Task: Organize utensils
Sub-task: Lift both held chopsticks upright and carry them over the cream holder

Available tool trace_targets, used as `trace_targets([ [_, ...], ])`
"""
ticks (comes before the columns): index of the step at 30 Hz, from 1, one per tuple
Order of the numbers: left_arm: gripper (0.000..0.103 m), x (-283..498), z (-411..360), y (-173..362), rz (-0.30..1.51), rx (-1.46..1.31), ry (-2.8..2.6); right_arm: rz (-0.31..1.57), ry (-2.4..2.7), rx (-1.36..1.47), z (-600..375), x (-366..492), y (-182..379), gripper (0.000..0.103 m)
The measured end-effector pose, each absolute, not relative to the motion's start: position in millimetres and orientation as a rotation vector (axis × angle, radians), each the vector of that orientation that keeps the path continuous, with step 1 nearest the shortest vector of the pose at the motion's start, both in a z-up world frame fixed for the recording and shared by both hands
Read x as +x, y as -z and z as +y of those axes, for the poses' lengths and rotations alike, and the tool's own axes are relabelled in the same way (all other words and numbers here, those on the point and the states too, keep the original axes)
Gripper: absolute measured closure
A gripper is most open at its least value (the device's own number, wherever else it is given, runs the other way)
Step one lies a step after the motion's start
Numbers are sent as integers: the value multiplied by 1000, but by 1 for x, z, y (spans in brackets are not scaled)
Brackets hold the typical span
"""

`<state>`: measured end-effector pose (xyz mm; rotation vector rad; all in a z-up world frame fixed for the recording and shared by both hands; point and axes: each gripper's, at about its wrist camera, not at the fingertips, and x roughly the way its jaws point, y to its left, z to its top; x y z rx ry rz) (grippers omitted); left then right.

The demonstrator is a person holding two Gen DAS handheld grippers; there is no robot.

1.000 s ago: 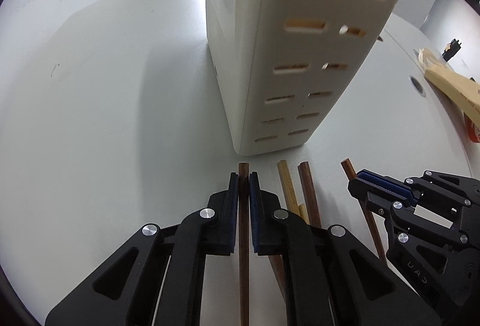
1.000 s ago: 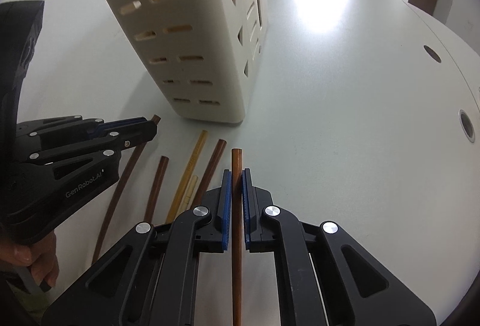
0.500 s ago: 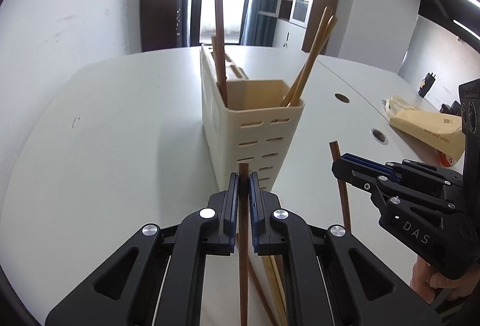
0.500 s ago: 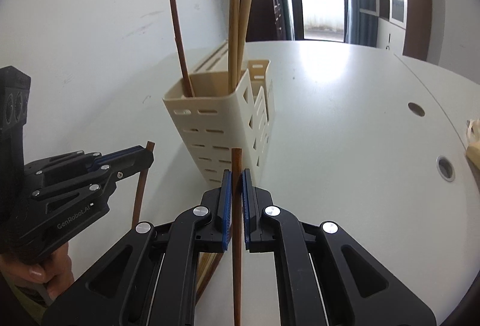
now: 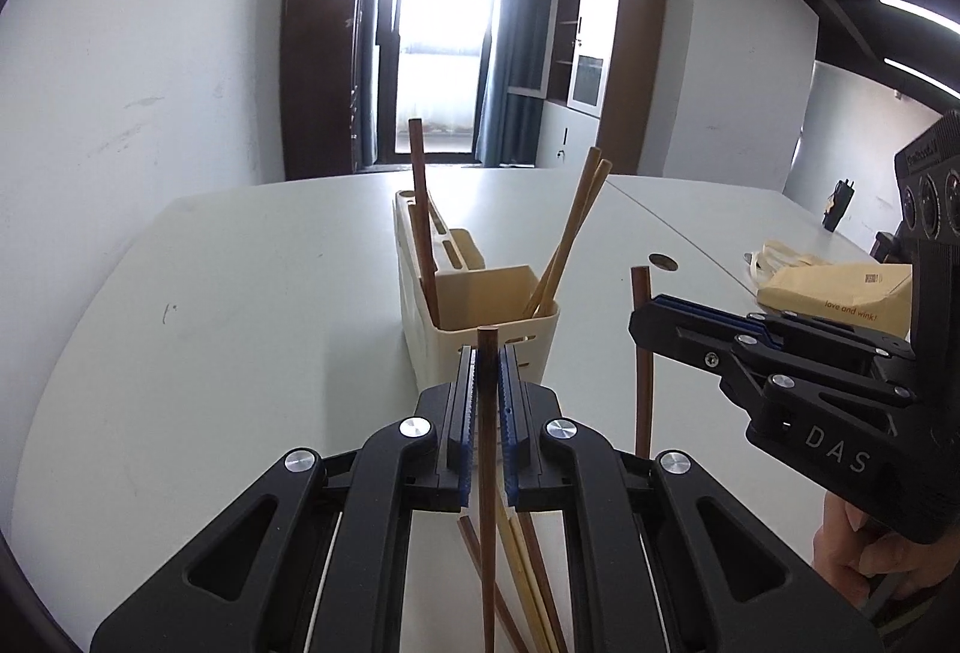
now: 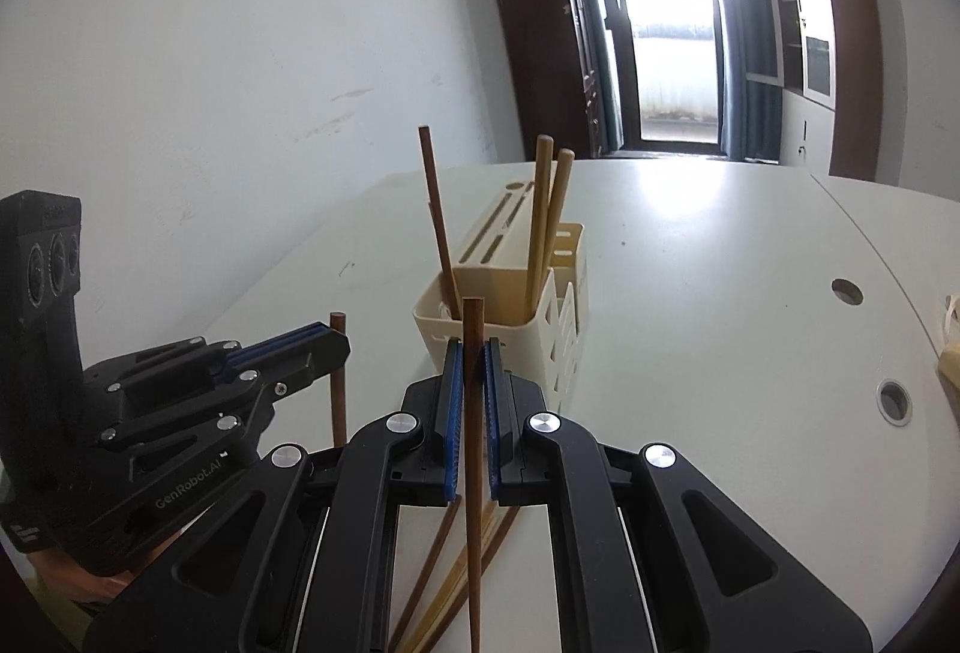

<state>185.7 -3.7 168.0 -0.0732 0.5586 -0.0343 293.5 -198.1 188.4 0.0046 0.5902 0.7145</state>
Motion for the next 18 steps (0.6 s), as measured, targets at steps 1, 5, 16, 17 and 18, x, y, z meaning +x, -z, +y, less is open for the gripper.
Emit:
trace_targets([
  [1,96,185,-4,-171,546,-69,29,574,-718,0,-196,294,-192,95],
  [5,96,190,-1,-180,517,-64,31,521,-737,12,-194,296,-205,95],
  [16,96,195,11,-197,463,-44,29,439,-744,24,-211,298,-211,95],
  [17,96,195,11,-199,452,-44,28,434,-742,29,-211,300,-211,95],
  [18,96,194,9,-201,442,-40,31,437,-737,28,-210,302,-209,95],
])
